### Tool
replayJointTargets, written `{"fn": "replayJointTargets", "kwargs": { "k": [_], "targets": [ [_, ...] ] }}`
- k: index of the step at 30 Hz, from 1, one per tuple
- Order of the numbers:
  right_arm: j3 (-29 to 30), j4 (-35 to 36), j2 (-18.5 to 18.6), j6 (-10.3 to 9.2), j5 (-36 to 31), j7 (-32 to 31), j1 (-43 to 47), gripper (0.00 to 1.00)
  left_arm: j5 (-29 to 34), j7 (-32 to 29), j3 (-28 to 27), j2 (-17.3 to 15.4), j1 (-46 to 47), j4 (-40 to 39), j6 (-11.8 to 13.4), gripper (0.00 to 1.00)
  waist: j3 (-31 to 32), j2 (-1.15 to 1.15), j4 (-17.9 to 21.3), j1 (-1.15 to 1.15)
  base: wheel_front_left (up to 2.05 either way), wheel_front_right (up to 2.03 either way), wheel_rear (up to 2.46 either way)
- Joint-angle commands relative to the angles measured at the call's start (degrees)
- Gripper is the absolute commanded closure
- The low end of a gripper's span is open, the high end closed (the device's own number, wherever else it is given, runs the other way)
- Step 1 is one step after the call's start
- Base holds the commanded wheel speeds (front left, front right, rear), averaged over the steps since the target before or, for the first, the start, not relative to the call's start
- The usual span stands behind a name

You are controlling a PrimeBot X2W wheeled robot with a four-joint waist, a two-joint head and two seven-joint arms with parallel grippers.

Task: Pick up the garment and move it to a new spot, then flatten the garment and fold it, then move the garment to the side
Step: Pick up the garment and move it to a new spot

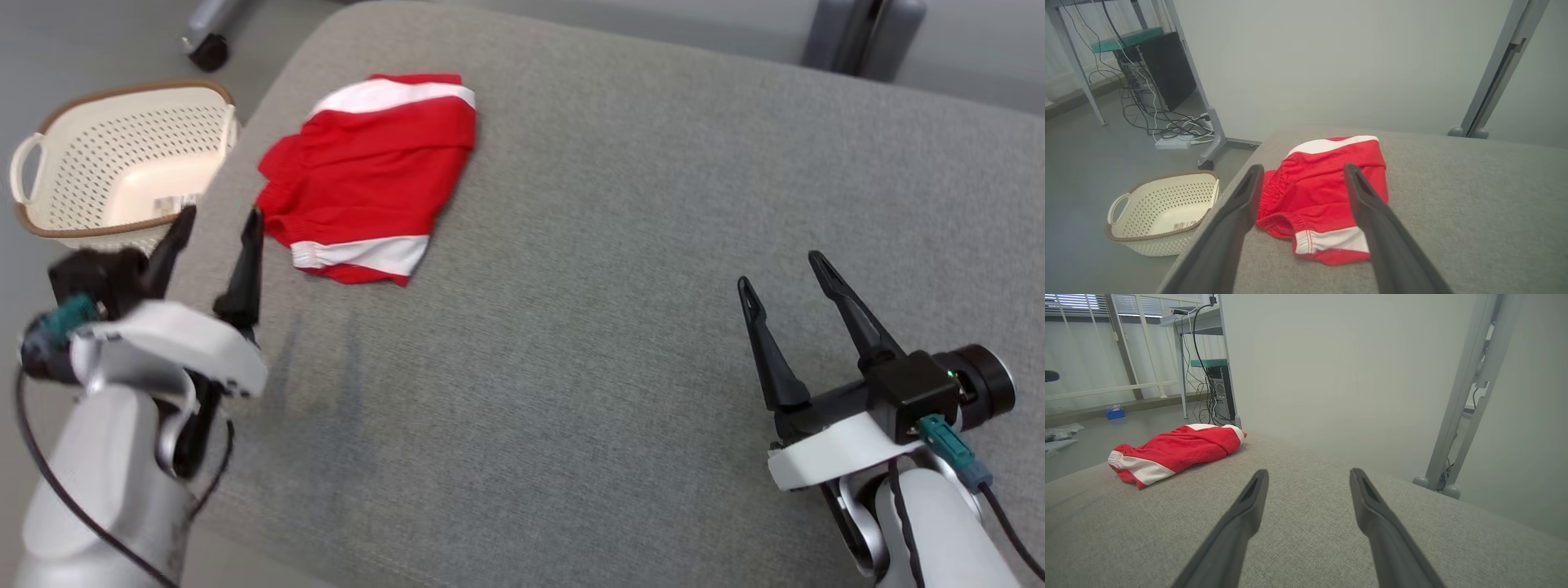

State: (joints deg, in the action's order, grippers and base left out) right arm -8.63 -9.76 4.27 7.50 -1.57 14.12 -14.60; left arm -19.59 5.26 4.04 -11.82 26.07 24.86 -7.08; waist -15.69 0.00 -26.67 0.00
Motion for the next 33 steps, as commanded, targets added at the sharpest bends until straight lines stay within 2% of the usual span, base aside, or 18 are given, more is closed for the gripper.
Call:
{"fn": "replayJointTargets", "kwargs": {
  "k": [1, 9, 11, 16, 19, 29, 30, 32, 33],
  "targets": [
    [-0.1, 0.6, 0.5, -0.01, -0.2, -0.1, -0.7, 0.0, -0.4, -0.4, 0.2, -0.5, 1.7, 0.5, -0.4, 0.0, -2.4, 0.0, 1.9, 0.0, 0.0, 0.0, 0.0],
    [-1.1, 4.9, 2.0, -0.01, -0.8, -2.3, -4.0, 0.0, -10.0, -11.1, 4.6, -6.8, 15.2, 8.7, -0.4, 0.0, -9.5, 0.0, 6.6, 0.0, 0.0, 0.0, 0.0],
    [-1.2, 6.7, 2.4, -0.01, -0.9, -2.9, -4.9, 0.0, -12.8, -14.4, 7.8, -9.3, 18.6, 11.1, -0.4, 0.0, -11.7, 0.0, 8.1, 0.0, 0.0, 0.0, 0.0],
    [-0.9, 8.6, 2.9, -0.01, -1.1, -3.6, -5.9, 0.0, -17.8, -19.8, 12.9, -12.0, 23.1, 15.1, -0.4, 0.0, -14.5, 0.0, 10.4, 0.0, 0.0, 0.0, 0.0],
    [-0.8, 9.3, 2.9, -0.01, -1.1, -3.7, -6.0, 0.0, -19.2, -21.1, 14.9, -13.5, 25.4, 18.0, -0.4, 0.0, -15.8, 0.0, 11.3, 0.0, 0.0, 0.0, 0.0],
    [-0.1, 9.9, 2.8, -0.01, -1.6, -3.4, -5.0, 0.0, -20.2, -23.3, 19.9, -13.7, 29.8, 28.3, -0.4, 0.0, -17.6, 0.0, 13.0, 0.0, 0.0, 0.0, 0.0],
    [-0.1, 9.8, 2.8, -0.01, -1.6, -3.4, -4.9, 0.0, -20.5, -23.5, 20.3, -13.6, 30.0, 28.9, -0.4, 0.43, -17.7, 0.0, 13.0, 0.0, 0.0, 0.0, 0.0],
    [0.1, 9.8, 2.6, -0.01, -1.8, -3.3, -4.9, 0.0, -20.9, -23.3, 21.1, -13.6, 30.3, 29.7, -0.4, 1.0, -17.7, 0.0, 12.9, 0.0, 0.0, 0.0, 0.0],
    [0.1, 9.7, 2.6, -0.01, -1.8, -3.2, -4.9, 0.0, -21.2, -23.1, 21.5, -13.5, 30.4, 29.9, -0.4, 1.0, -17.8, 0.0, 12.8, 0.0, 0.0, 0.0, 0.0]
  ]
}}
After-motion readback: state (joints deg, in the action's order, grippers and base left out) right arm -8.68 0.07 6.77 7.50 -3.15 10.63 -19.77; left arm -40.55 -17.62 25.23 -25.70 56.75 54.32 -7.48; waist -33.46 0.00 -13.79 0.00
